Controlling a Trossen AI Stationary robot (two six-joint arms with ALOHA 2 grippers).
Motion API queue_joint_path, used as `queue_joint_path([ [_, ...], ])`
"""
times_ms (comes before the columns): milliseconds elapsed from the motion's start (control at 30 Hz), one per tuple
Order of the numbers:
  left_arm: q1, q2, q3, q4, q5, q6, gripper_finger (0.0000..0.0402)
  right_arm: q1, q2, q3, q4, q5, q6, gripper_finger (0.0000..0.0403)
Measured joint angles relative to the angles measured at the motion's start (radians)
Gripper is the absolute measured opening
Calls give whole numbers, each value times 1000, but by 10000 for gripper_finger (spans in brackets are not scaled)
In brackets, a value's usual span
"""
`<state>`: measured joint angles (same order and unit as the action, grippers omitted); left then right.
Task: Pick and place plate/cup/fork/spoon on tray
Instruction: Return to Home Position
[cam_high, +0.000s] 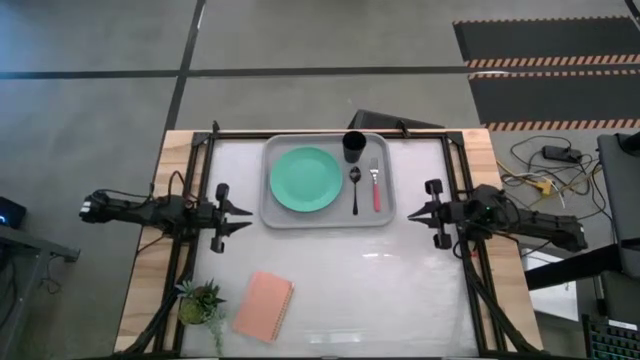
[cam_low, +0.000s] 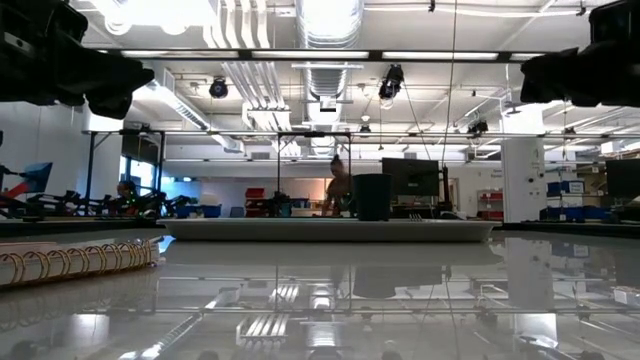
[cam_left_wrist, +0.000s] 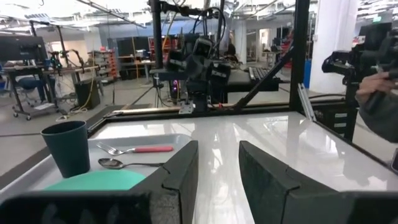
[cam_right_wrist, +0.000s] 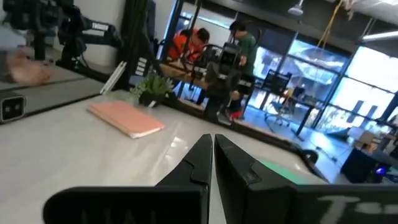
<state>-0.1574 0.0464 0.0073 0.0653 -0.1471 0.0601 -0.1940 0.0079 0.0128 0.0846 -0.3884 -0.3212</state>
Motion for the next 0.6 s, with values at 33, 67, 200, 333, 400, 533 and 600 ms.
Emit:
queue_joint_path([
  [33, 0, 5, 0, 5, 0, 0, 97, 0, 1, 0, -6, -5, 9, 8],
  [67, 0, 5, 0, 2, 0, 0, 97, 0, 1, 0, 2, -5, 20, 8],
  [200, 0, 10, -1, 4, 0, 0, 97, 0, 7, 0, -1, -5, 102, 8],
  [333, 0, 12, -1, 4, 0, 0, 97, 0, 19, 0, -1, -4, 183, 8],
  [400, 0, 11, -1, 5, 0, 0, 97, 0, 27, -1, -1, -4, 188, 8],
  [533, 0, 12, -2, 5, 0, 0, 97, 0, 32, -1, -1, -4, 191, 8],
  [600, 0, 12, -2, 5, 0, 0, 97, 0, 32, -1, -2, -4, 191, 8],
])
